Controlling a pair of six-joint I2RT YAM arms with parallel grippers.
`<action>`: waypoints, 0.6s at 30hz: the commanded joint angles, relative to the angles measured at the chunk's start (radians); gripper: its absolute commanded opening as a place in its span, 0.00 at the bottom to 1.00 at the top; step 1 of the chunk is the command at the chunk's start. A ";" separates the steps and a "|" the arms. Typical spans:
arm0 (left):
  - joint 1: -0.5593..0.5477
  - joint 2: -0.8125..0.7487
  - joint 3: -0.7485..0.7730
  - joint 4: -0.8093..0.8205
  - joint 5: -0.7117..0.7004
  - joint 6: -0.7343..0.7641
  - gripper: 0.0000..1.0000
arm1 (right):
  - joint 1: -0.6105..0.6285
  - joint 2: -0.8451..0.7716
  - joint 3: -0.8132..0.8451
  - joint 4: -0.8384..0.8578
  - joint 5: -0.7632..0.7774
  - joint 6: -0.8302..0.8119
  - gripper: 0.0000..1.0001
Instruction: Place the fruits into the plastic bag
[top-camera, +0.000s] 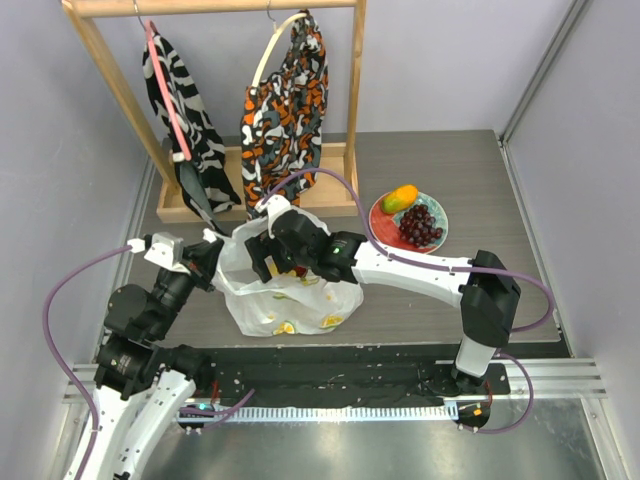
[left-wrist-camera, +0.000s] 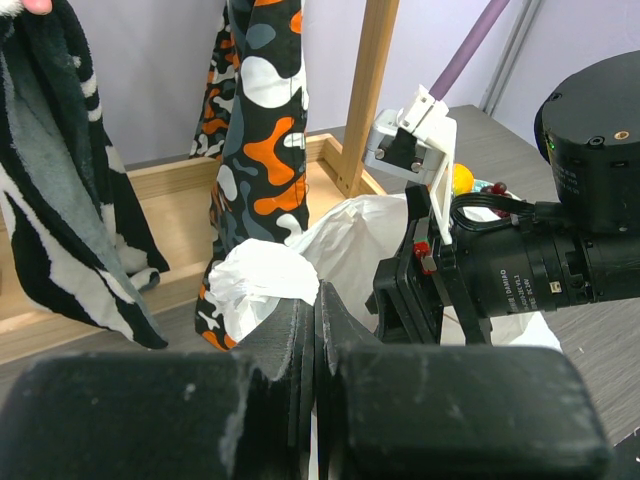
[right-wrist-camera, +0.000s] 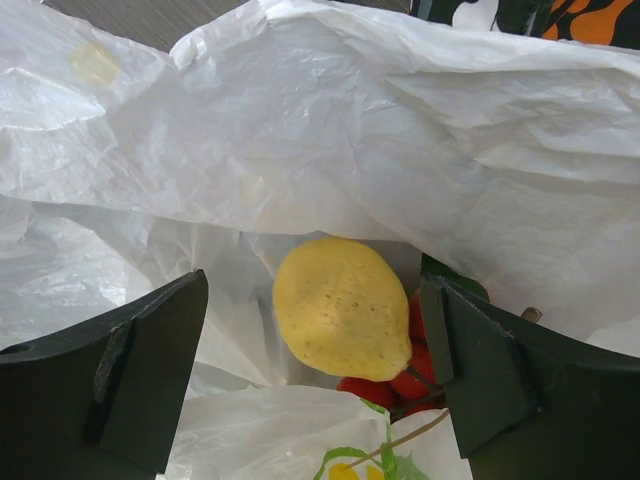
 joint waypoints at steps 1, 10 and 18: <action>0.000 -0.010 0.010 0.020 0.009 0.001 0.00 | 0.008 -0.042 0.040 0.034 0.004 -0.001 0.96; 0.000 -0.009 0.010 0.020 0.008 0.002 0.00 | 0.006 -0.101 -0.018 0.143 -0.065 -0.002 0.90; 0.000 -0.007 0.010 0.022 0.009 0.001 0.00 | 0.006 -0.179 -0.098 0.258 -0.157 0.003 0.78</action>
